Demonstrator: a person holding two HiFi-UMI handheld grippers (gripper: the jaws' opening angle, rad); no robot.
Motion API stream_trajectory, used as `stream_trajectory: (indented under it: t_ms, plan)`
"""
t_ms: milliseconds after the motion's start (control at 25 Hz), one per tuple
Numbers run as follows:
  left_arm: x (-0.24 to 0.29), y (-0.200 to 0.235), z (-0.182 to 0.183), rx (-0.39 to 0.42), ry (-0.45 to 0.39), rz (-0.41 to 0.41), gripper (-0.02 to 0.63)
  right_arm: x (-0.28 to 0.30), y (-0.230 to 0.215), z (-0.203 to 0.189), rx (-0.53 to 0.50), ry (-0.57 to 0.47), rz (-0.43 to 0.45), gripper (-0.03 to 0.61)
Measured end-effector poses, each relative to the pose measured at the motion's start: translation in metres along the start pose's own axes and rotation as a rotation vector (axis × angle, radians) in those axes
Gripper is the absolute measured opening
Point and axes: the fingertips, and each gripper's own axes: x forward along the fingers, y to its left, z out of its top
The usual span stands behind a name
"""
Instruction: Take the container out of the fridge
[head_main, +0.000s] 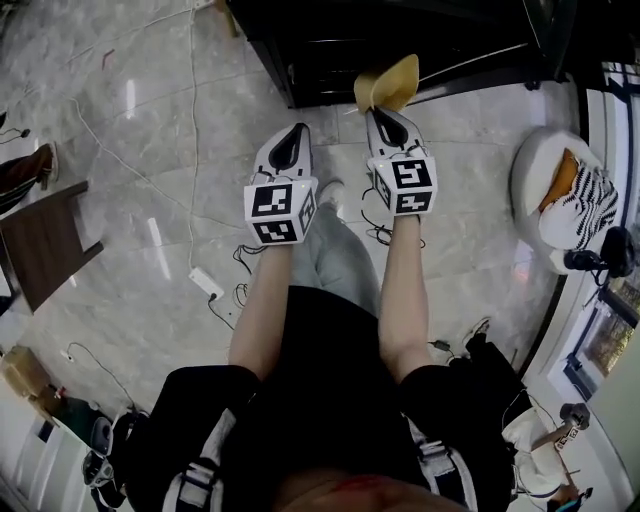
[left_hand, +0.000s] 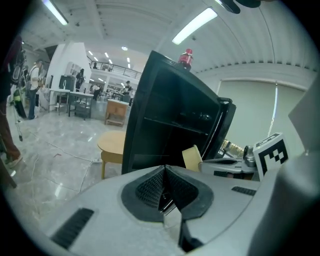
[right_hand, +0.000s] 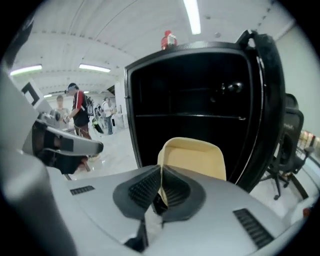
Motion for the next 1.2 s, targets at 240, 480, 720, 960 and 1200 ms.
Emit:
stream_trajectory:
  t_ms: [240,480,720,960,1200]
  plan:
    - [-0.016,-0.020,0.042,0.034,-0.079,-0.027,0.011,-0.059,0.007,0.041,0.200,-0.179,-0.057,0.015]
    - [-0.028,-0.054,0.099,0.105,-0.197,-0.084,0.010,-0.106,-0.002,0.087,0.272,-0.340,-0.133,0.015]
    - [-0.033,-0.082,0.133,0.165,-0.263,-0.142,0.011,-0.135,-0.016,0.120,0.240,-0.421,-0.202,0.015]
    - [-0.041,-0.095,0.158,0.198,-0.312,-0.135,0.011,-0.151,-0.021,0.140,0.215,-0.452,-0.210,0.015]
    - [-0.047,-0.097,0.174,0.202,-0.340,-0.138,0.011,-0.152,-0.017,0.156,0.181,-0.472,-0.192,0.015]
